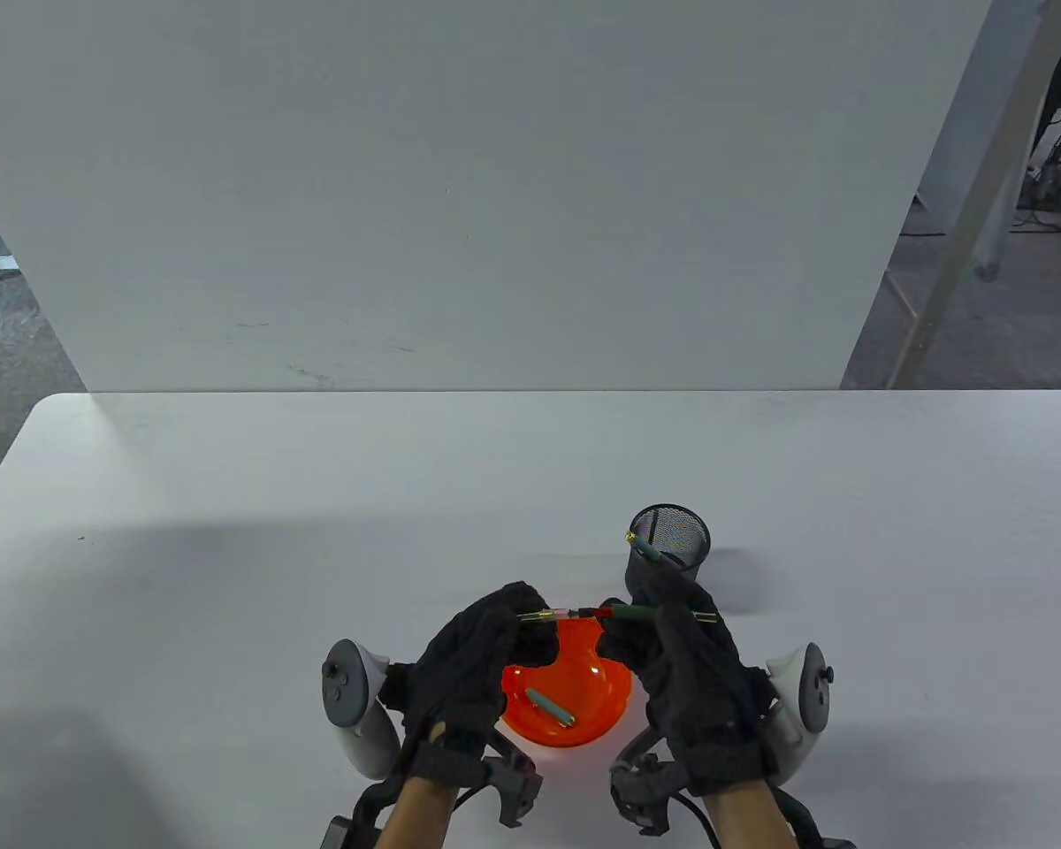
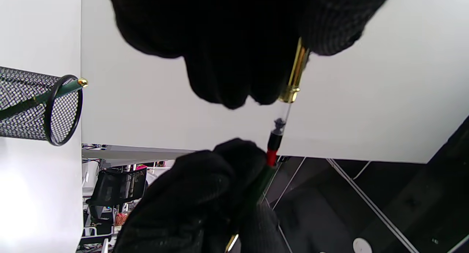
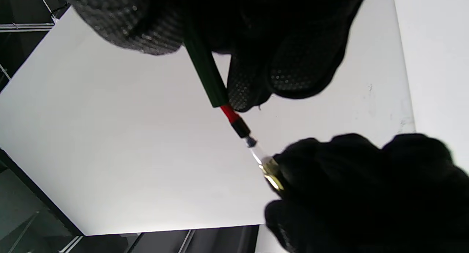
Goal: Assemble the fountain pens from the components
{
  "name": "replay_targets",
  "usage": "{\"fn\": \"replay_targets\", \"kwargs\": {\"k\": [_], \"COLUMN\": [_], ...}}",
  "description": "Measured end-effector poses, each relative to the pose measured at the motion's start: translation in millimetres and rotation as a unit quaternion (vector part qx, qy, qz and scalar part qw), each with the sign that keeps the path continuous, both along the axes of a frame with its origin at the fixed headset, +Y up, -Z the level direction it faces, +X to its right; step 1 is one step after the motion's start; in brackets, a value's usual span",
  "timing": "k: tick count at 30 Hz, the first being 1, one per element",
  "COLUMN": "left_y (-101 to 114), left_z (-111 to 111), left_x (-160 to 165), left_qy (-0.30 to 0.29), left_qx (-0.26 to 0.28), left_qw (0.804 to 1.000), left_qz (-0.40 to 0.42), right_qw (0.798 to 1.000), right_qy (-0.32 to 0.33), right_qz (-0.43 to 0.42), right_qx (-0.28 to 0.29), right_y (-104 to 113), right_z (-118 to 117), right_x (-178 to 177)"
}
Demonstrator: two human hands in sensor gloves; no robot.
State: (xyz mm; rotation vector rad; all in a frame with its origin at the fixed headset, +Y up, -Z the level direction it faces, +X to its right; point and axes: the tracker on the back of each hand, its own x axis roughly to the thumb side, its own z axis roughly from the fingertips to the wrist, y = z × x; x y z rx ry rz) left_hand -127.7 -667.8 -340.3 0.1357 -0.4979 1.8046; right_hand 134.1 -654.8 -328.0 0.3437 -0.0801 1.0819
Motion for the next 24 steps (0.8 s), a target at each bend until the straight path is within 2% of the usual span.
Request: {"fn": "replay_targets", "kwargs": {"k": [6,9,16,19,21,23,24], "left_y": [0,-2,-5,-8,-11,-15,-16], "left_z": [1,0,0,-1,-2,-1,-2], "left_x": [5,4,5,8,11,13,12], "left_qy": [0.009,0.009,0.003,-0.004,-0.013,-0.014,-0.014], "left_qx": [0.011,-0.004,-0.015,-0.028,-0.039,-0.056,-0.063], "left_qw": [0.999,1.0,0.999,0.999,0.999,0.998,0.998], "left_qz": [-0.052,-0.028,-0.031,-0.026,-0.018,-0.001,0.008], "right_qw": [0.993,0.994,0.994,0.985,0.967,0.915,0.897], "right_qy": [-0.017,-0.02,-0.024,-0.069,-0.092,-0.128,-0.139], "right_qz": [0.12,0.109,0.103,0.153,0.238,0.378,0.414], "right_qx": [0.019,-0.003,-0.032,-0.036,0.005,0.055,0.068], "right_y": [-4,-9,-18,-16,-10,-1,1], "right_z": [0,0,-1,-1,-2,-2,-1], "right_x": [-7,-7,-9,-6,-3,2,4]}}
